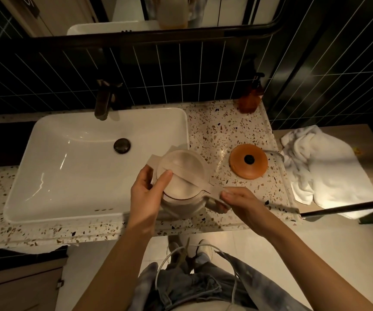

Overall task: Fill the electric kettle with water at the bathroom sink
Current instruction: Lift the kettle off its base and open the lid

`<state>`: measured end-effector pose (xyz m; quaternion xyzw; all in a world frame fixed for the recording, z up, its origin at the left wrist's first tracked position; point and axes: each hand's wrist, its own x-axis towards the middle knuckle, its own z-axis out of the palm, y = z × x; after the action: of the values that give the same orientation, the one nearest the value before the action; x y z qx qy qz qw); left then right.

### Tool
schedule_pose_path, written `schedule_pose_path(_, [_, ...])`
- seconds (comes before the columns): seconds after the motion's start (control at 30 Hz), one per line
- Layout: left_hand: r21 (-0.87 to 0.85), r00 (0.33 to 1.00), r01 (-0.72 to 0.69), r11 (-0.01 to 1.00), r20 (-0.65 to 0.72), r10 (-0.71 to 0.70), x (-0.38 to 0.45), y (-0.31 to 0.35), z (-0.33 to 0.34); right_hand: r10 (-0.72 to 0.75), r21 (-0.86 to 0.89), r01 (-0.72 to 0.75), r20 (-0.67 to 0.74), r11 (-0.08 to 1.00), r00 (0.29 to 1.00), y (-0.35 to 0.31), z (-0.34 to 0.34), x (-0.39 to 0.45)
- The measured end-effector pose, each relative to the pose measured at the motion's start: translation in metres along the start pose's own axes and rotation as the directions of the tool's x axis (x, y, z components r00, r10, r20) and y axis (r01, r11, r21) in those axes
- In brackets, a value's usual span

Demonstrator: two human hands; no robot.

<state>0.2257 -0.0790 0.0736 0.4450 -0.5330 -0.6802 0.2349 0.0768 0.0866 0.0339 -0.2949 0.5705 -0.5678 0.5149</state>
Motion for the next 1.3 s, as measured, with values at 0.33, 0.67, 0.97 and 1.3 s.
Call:
schedule_pose_path(0.33, [0.230,0.957,-0.288,0.929,0.054,0.284,-0.027,0.033,0.022,-0.017,-0.090,0.014,-0.034,0.996,0.999,-0.008,0.004,0.005])
schedule_pose_path(0.67, [0.372,0.904,-0.424,0.825,0.126,0.408,-0.050,0.040,0.042,-0.038,-0.087,0.038,-0.005,0.996,0.999,-0.012,0.008,0.007])
schedule_pose_path(0.97, [0.201,0.910,-0.400,0.894,0.202,0.362,-0.049,0.049,0.033,-0.036,-0.084,0.034,-0.017,0.996,0.999,-0.012,0.007,0.006])
schedule_pose_path(1.3, [0.309,0.989,-0.098,0.946,-0.076,0.128,0.014,0.006,-0.007,-0.029,-0.096,0.028,-0.011,0.995,1.000,-0.017,0.007,0.006])
